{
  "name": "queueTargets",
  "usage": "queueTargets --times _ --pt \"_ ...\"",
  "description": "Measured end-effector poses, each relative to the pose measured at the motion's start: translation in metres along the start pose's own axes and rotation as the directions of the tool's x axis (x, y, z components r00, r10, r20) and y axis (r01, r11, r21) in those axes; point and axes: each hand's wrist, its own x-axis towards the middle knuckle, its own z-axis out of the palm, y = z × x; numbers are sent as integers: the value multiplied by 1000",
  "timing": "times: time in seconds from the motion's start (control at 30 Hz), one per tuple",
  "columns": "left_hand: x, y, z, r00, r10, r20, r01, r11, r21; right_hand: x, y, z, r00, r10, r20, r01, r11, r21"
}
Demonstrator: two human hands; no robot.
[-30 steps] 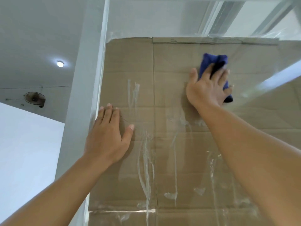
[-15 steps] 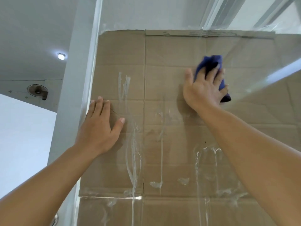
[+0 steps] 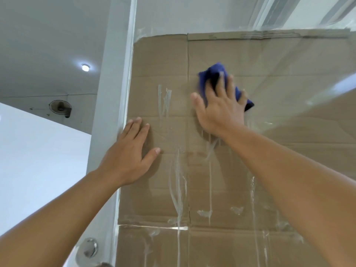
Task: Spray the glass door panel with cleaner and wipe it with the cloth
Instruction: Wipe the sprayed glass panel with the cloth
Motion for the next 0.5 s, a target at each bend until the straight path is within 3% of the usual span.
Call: queueTargets --times 0.07,0.13,0.17,0.2,0.27,0.33,0.37,0.43,0.5 --pt "-1 -5 -2 999 30 11 -31 999 27 -7 -9 10 912 -409 21 409 905 -120" --pt "-2 -9 -4 998 56 27 -57 997 48 -7 -5 15 773 -633 51 631 757 -170" --pt "-2 -11 -5 997 69 39 -72 996 59 -2 -3 17 779 -627 15 620 766 -171" --pt "-3 -14 -6 995 85 48 -88 994 64 3 -2 17 837 -546 -45 533 831 -160" --pt "-6 -18 -8 992 122 18 -123 990 69 10 -8 13 971 -198 -132 188 979 -85" --pt "-8 -24 -10 987 142 -74 -135 987 92 10 -25 14 991 46 -126 -48 999 -12" --pt "-8 -27 -11 986 120 -118 -110 990 87 6 -34 16 993 25 -118 -27 1000 -15" --pt "-8 -33 -13 987 22 -160 -17 999 35 -8 -45 22 956 -276 -102 269 960 -73" --pt "-9 -39 -11 987 -38 -158 40 999 11 -18 -38 31 778 -628 -21 620 773 -134"
